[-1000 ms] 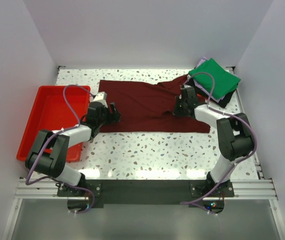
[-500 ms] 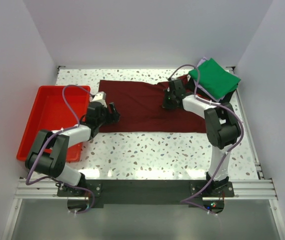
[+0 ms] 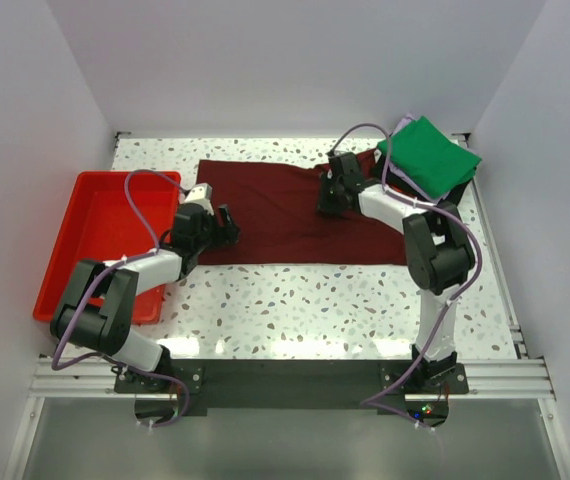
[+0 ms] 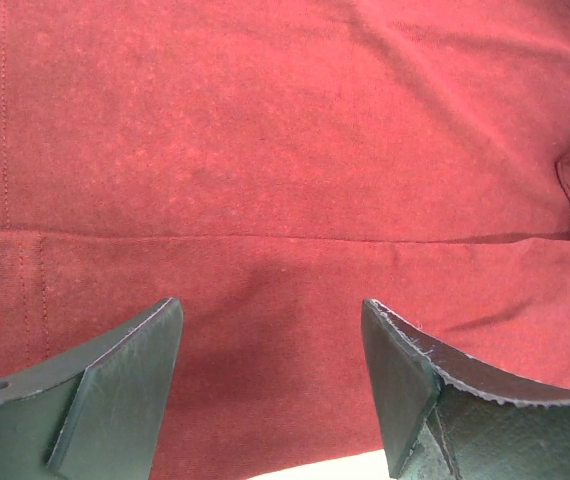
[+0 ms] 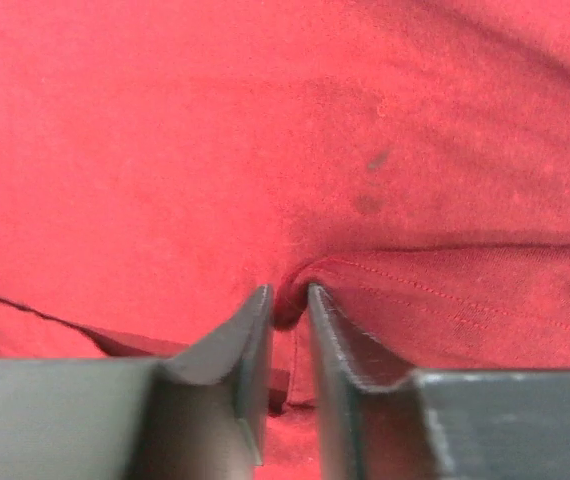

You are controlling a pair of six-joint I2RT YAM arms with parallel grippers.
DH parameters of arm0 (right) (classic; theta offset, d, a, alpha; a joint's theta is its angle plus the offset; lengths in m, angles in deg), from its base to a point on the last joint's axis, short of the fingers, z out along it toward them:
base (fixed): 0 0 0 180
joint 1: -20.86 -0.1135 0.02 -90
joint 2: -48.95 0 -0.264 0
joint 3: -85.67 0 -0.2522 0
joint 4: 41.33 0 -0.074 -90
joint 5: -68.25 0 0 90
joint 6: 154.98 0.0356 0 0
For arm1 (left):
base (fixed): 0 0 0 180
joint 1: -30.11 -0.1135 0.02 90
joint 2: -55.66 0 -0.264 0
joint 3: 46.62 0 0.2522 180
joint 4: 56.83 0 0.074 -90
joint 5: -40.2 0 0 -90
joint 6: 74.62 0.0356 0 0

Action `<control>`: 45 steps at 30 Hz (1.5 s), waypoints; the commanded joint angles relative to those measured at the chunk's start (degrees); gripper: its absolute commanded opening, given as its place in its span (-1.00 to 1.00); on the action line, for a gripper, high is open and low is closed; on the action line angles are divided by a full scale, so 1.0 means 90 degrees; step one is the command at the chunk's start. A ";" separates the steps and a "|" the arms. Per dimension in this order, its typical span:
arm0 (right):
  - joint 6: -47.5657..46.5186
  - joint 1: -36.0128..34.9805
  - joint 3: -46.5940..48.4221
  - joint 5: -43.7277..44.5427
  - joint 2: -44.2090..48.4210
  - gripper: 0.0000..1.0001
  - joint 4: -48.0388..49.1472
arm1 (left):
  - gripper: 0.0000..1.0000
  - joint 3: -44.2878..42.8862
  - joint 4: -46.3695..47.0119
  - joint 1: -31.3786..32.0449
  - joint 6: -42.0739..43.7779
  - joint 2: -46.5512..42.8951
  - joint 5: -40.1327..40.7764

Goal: Fold and stack the t-shirts
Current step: Fold the tshirt

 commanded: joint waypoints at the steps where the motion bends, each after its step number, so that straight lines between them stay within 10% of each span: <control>1: -0.0077 -0.0013 0.0098 0.0238 0.0311 -0.28 0.0050 | 0.54 0.0027 0.0186 -0.0038 0.0156 0.0018 0.0013; 8: -0.0097 0.0056 -0.0741 0.0640 0.1180 0.27 0.0109 | 0.54 0.0056 0.0225 -0.0038 0.0146 0.0018 -0.0046; 45: 0.0772 0.0661 -0.1358 -0.1001 0.0468 0.47 0.1300 | 0.55 0.0047 0.0274 -0.0038 0.0166 0.0155 -0.0056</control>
